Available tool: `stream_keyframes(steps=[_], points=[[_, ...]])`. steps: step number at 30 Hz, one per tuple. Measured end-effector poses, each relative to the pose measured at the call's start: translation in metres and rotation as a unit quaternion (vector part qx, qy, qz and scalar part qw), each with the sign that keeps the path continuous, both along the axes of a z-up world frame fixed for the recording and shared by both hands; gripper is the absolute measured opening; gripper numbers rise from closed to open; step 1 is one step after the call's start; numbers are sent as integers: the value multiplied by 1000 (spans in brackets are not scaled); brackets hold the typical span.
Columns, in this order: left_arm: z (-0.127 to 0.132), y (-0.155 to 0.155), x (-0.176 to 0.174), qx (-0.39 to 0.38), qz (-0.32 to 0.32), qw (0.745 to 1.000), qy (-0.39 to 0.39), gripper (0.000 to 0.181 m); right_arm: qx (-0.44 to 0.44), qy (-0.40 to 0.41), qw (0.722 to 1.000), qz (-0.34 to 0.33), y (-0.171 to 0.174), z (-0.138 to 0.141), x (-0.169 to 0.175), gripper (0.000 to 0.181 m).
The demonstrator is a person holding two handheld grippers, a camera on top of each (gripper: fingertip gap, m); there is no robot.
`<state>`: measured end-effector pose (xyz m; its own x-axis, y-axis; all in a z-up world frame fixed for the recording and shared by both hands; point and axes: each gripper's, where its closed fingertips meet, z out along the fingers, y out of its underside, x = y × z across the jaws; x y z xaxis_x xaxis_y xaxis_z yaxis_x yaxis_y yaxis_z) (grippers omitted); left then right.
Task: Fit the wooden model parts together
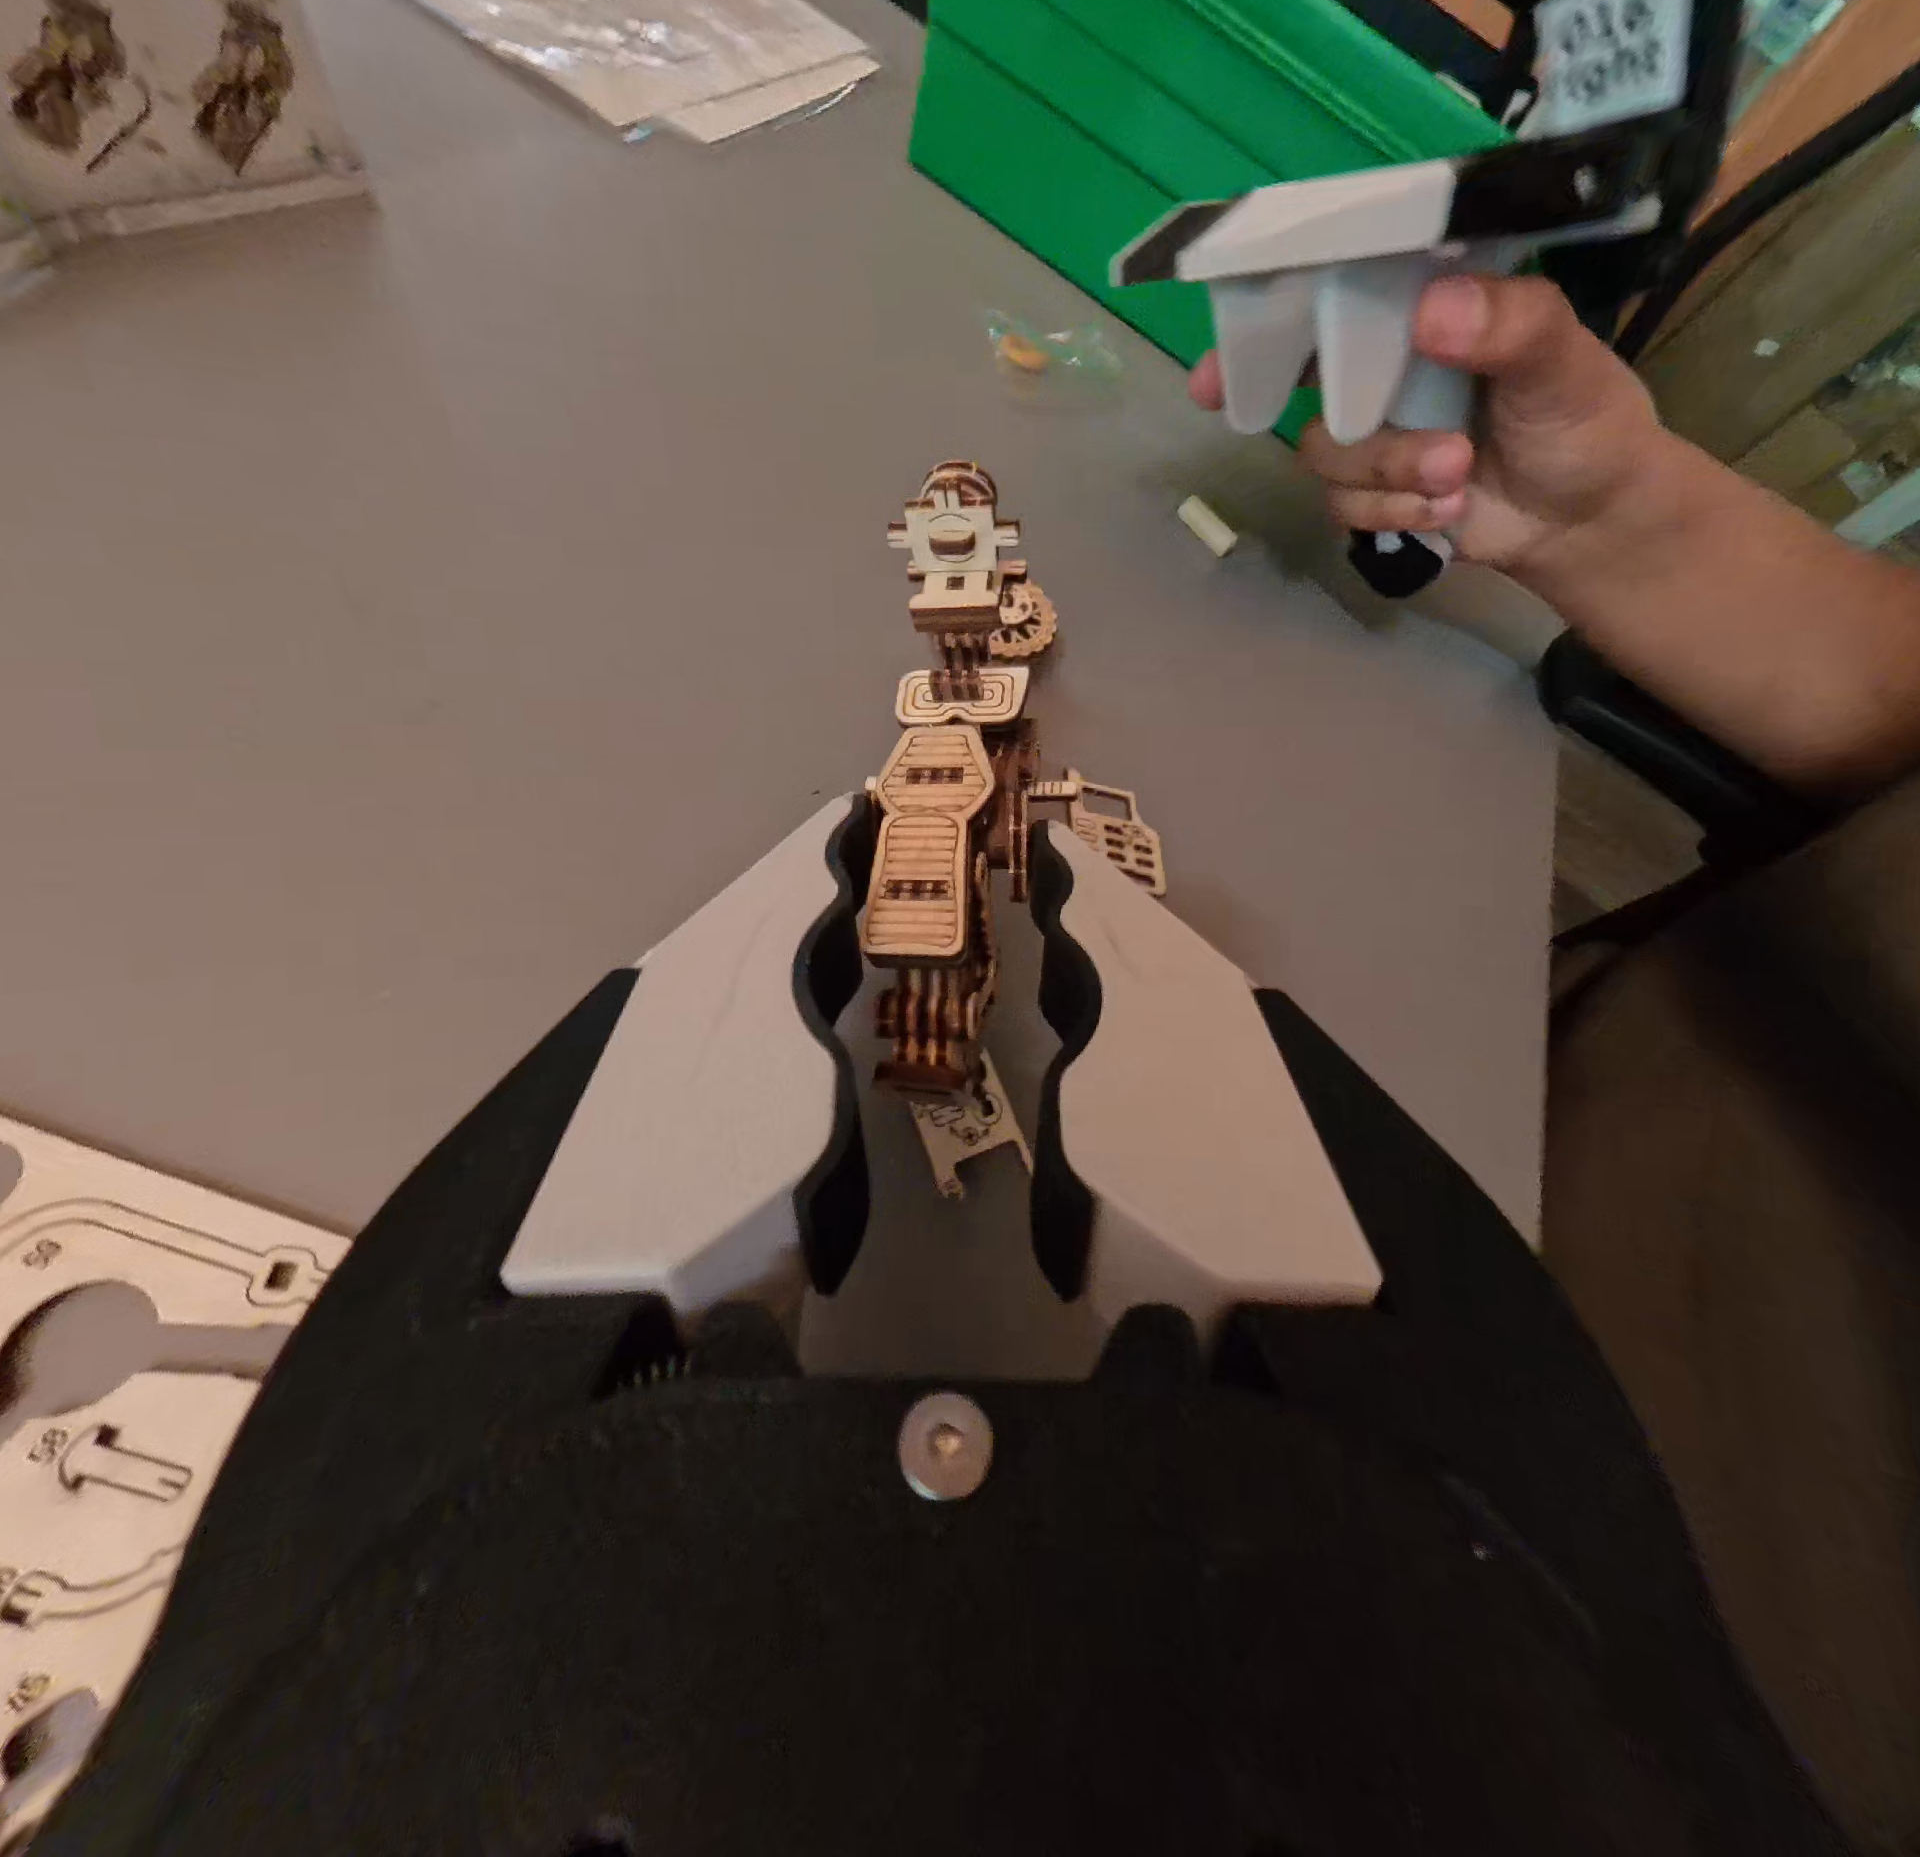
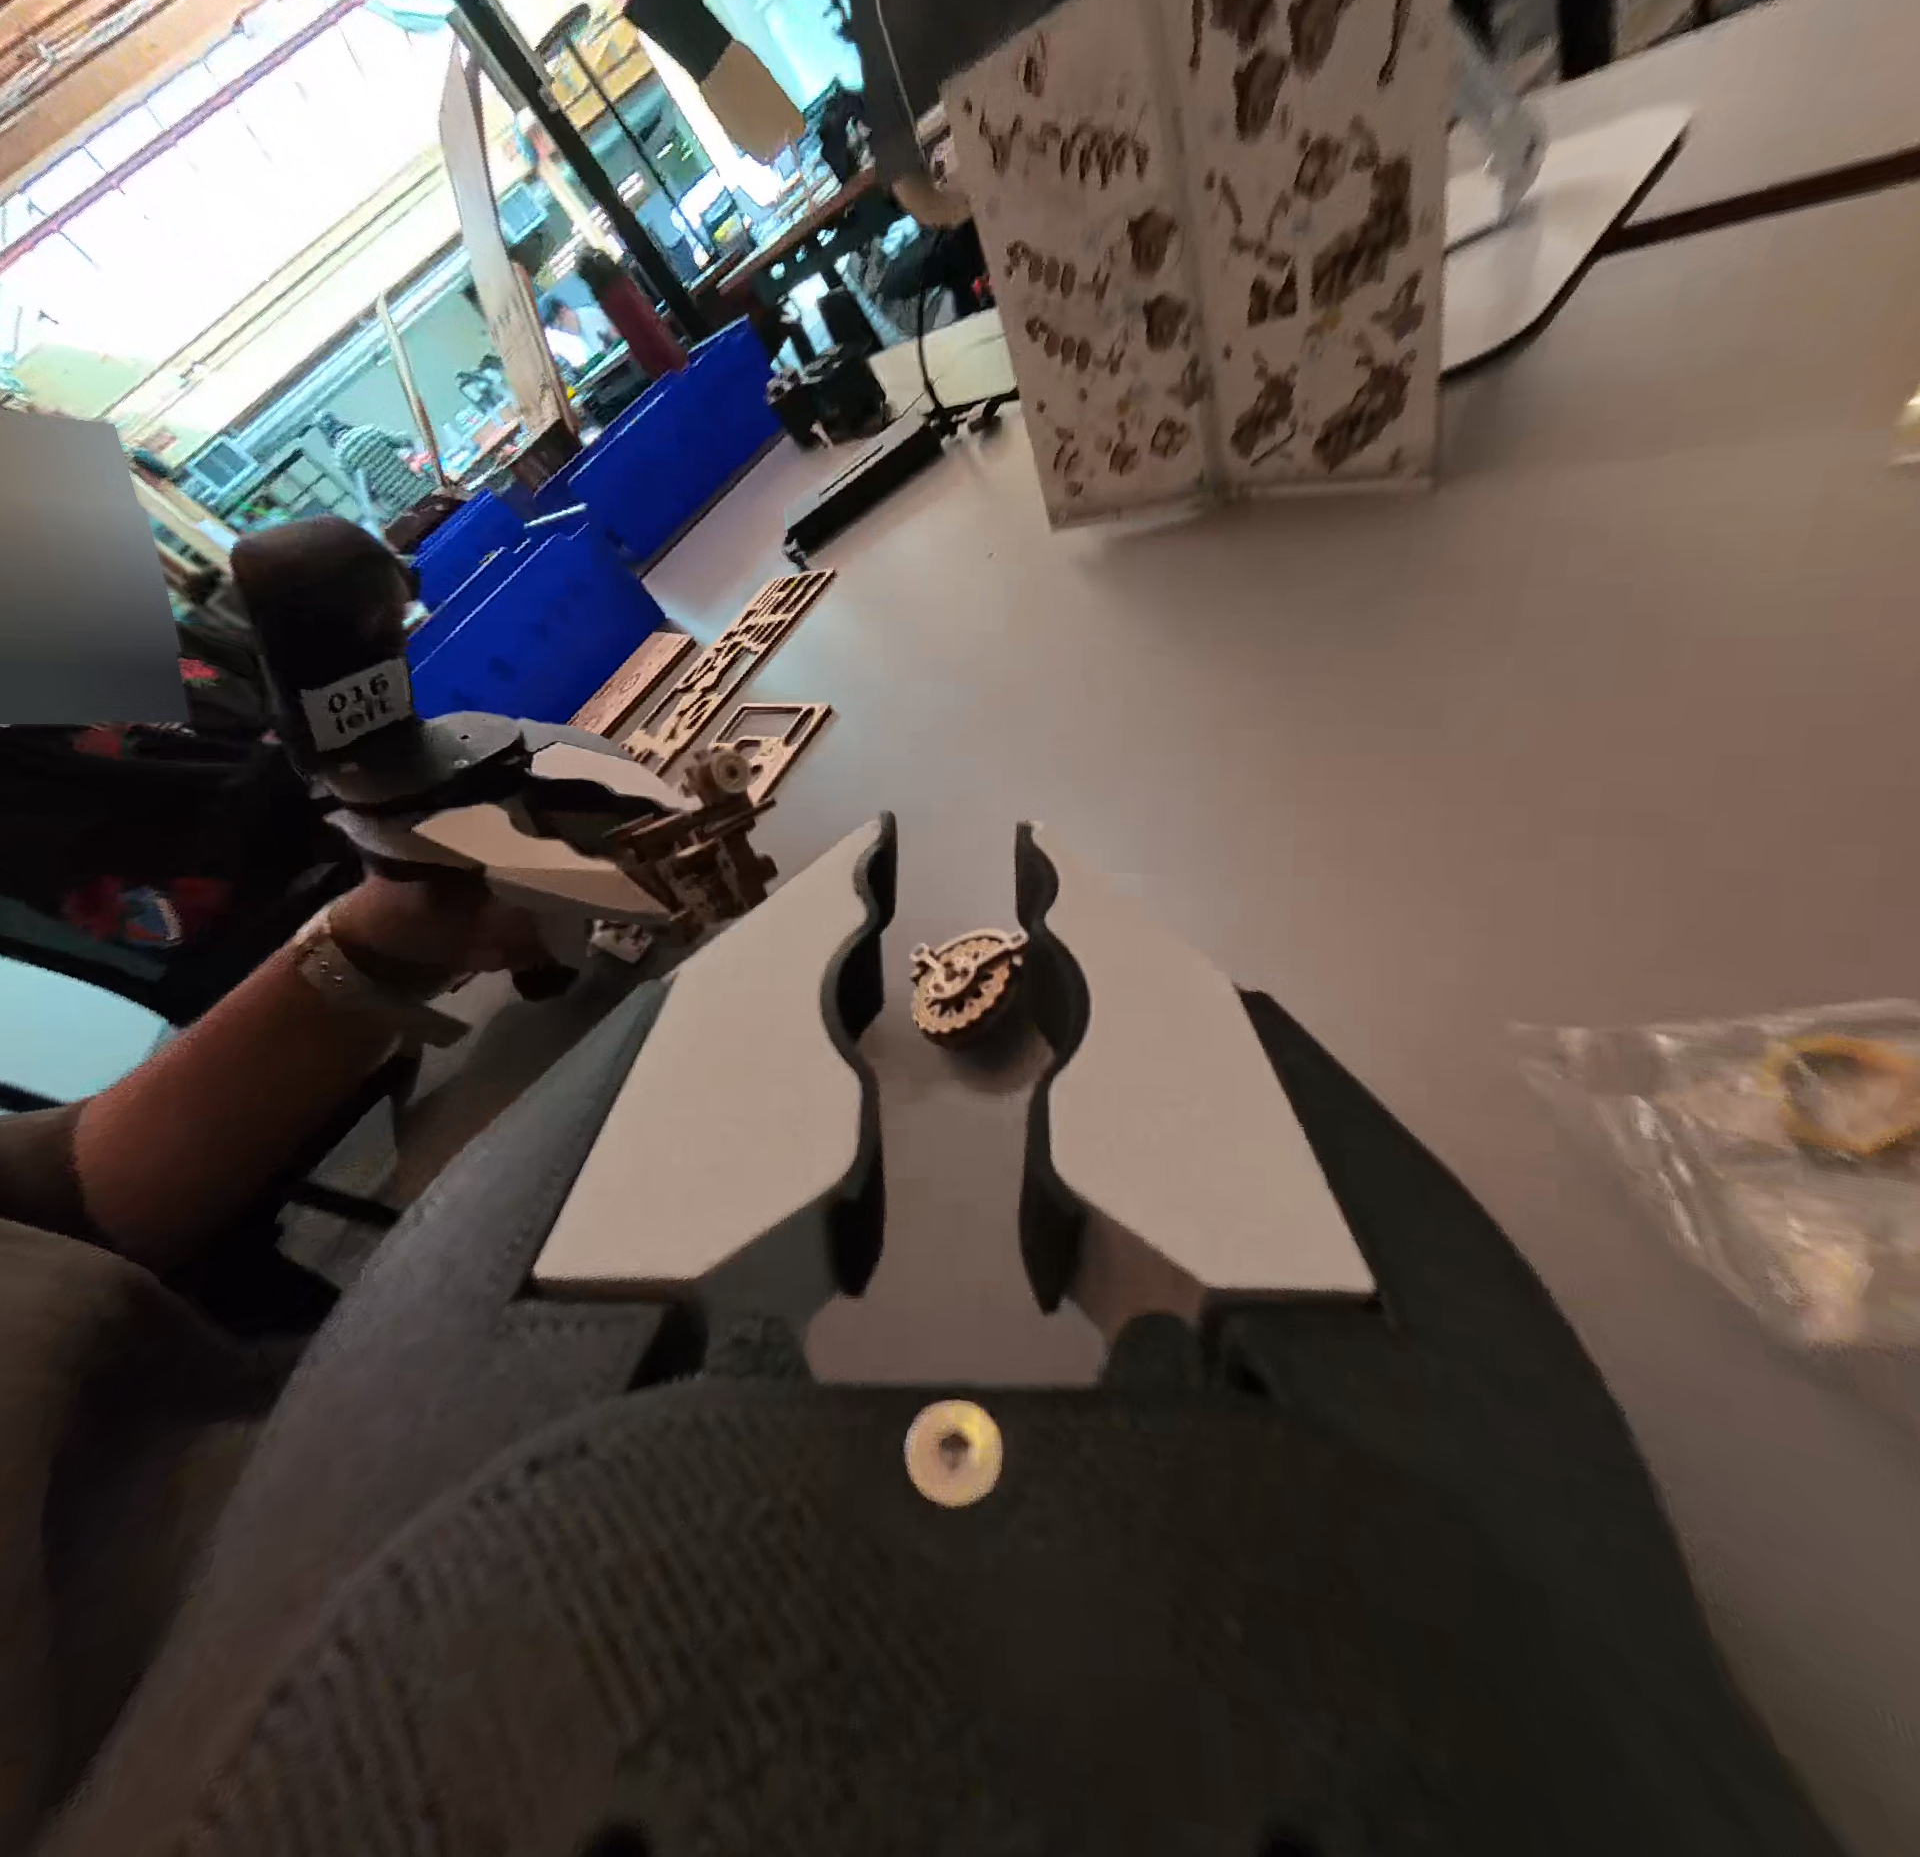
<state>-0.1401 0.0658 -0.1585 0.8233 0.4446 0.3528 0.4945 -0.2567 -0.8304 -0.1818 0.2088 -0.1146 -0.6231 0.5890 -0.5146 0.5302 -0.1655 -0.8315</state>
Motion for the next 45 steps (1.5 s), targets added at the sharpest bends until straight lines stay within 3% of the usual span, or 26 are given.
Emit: stream_keyframes(steps=[5,8,15,20,23,31,38,42,45], points=[[6,1,2,63,17,984,-164,28,-5,10,999,-39,28,-4,29,17],[9,1,-5,93,28,971,-216,29,-20,3,999,-50,37,-4,39,17],[-8,13,-6,-4,-26,971,-236,28,-12,3,998,-63,49,-3,40,17],[-21,16,-3,-56,-62,968,-236,28,78,24,989,-123,76,-14,32,15],[-26,18,0,-62,-77,965,-242,28,94,31,987,-125,77,-17,32,14],[-30,13,-9,-85,-62,970,-220,34,86,19,990,-107,70,-24,32,14],[-9,-1,-25,-63,-20,981,-184,40,94,30,990,-104,69,-22,33,14],[22,-36,-38,-34,58,992,-104,41,87,34,992,-90,60,-20,36,14],[37,-90,-47,-45,184,982,5,41,73,41,994,-73,49,-16,40,14]])
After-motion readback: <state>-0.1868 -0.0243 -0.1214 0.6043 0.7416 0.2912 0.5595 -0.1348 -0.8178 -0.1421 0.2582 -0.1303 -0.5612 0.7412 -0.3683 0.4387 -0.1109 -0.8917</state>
